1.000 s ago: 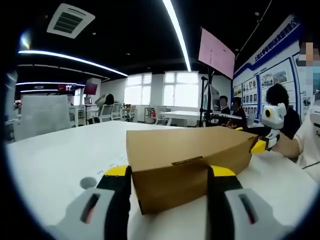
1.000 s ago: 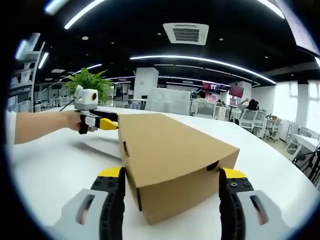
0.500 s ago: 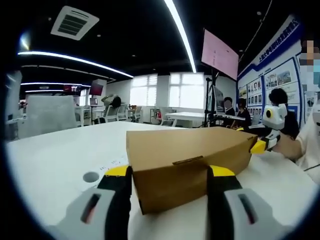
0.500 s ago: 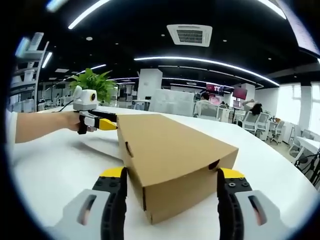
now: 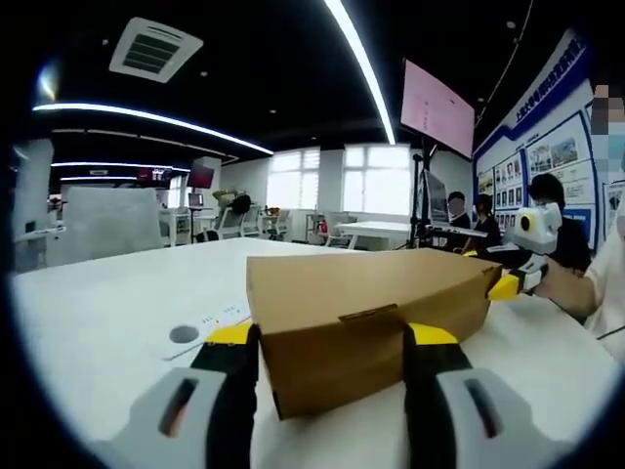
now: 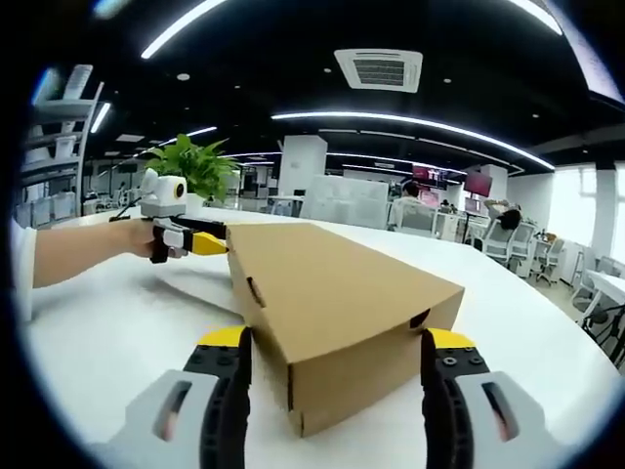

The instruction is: Operate the shoe box by opening the lid, removing the specified soft item, and placing it in the target area until the item is outside and the box remains undamaged.

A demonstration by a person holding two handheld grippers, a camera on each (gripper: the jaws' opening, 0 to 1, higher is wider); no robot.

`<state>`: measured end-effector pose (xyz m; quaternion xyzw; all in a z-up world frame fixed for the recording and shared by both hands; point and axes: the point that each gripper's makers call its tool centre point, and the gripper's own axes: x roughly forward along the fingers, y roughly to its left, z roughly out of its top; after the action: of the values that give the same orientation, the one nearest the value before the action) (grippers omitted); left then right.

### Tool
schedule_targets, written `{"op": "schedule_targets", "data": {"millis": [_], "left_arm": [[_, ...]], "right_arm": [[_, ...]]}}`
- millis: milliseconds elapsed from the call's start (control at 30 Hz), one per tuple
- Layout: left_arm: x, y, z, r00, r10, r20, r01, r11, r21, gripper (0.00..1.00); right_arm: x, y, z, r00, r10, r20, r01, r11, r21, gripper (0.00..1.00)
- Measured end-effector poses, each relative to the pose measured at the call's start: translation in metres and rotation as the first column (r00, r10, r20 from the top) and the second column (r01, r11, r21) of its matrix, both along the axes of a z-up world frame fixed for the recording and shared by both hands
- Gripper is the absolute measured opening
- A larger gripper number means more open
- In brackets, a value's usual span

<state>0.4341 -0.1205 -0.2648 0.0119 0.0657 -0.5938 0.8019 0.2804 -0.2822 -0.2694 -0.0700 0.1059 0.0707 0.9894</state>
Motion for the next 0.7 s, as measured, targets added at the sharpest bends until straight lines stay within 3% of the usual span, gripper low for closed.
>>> {"op": "schedule_targets", "data": {"millis": [267,433,700], "left_arm": [[-0.0042,0.0037,-0.0018,1.0,0.008,0.013,-0.009,0.999,0.034,0.59],[-0.0044,0.0043,-0.0018,1.0,0.012,0.013,-0.013,0.999,0.032,0.59],[-0.005,0.0038,-0.0023,1.0,0.018,0.004,-0.018,0.998,0.063,0.59]], "right_arm": [[-0.0029,0.0016,0.0001,1.0,0.012,0.0,-0.012,1.0,0.003,0.7],[-0.0033,0.0015,0.0032,1.0,0.006,0.012,-0.007,0.998,0.062,0.7],[-0.0018,0.0011,0.0031,1.0,0.0,0.011,-0.001,0.998,0.061,0.71]]}}
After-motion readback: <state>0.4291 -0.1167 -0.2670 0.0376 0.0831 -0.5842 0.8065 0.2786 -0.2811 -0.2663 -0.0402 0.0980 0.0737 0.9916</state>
